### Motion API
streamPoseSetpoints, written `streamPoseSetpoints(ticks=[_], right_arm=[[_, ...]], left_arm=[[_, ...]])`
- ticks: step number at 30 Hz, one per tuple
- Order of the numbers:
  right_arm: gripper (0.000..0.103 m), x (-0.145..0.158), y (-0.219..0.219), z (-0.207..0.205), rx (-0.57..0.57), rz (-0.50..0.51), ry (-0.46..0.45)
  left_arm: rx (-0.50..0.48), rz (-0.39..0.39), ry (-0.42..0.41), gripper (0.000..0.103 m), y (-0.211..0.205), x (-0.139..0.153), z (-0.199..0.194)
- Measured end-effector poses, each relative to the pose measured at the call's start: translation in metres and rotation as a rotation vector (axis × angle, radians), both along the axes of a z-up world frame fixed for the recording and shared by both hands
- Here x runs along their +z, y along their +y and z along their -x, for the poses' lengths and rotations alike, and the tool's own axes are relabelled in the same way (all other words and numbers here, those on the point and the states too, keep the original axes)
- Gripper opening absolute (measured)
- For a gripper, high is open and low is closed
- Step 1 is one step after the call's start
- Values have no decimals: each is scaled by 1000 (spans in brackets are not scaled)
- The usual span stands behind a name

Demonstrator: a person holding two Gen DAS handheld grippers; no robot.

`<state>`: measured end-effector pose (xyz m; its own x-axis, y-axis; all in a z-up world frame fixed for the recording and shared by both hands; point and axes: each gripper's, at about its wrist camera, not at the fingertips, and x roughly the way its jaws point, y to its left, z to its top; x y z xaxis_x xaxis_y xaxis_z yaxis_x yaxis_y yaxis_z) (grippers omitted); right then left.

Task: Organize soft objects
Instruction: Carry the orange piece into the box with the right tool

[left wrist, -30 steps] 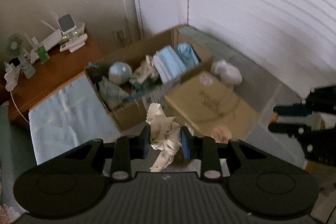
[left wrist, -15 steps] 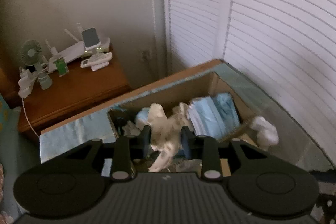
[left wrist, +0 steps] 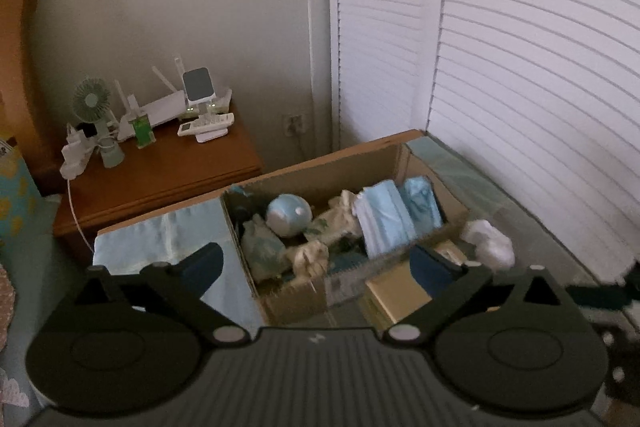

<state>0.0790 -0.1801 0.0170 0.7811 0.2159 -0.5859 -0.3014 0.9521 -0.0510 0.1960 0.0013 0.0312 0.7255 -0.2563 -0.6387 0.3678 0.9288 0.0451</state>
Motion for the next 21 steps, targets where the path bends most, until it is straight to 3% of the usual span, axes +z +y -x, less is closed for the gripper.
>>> streamPoseSetpoints(ticks=[7,12,21], right_arm=[[28,4,0,2,7,-5,-10],[28,10,1,2,8,-2,-25],[29,23,4,-10,17,4,-46]], left_arm=[[28,60,-34,102,4,8,48],[51,68,-110,102,7,13,86],[88,83,-154,102,13,-6,135]])
